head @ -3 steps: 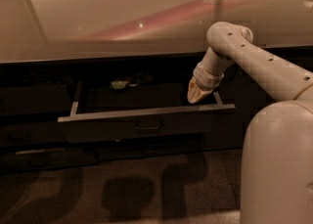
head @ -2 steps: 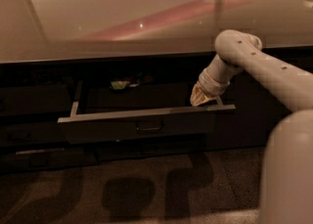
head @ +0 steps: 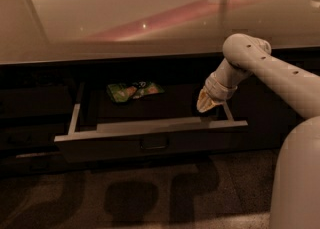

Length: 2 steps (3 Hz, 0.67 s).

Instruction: Open top drawer

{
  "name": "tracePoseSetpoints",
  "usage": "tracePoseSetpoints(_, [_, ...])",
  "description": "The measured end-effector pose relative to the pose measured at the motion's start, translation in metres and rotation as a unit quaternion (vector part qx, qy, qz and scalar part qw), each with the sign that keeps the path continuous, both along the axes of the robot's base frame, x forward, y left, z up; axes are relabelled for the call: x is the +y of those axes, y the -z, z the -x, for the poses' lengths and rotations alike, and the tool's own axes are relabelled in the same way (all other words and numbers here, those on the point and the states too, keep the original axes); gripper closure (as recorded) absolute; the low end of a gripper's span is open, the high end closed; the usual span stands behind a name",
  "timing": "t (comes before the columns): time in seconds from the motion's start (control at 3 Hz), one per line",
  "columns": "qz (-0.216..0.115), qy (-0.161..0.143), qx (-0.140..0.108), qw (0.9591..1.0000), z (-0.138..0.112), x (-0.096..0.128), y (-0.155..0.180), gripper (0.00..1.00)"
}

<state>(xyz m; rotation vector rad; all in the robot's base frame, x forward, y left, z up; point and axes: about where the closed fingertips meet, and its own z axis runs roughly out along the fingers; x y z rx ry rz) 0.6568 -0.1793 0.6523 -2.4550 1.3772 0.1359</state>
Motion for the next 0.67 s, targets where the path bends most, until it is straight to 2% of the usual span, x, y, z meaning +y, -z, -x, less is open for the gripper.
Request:
tracePoseSetpoints(0.33, [0.0, 0.004, 0.003, 1.0, -0.0025, -0.0001, 0.0005, 0.57])
tracePoseSetpoints(0.67, [0.018, 0.019, 0.007, 0.9996, -0.0019, -0.001, 0.0019, 0.34])
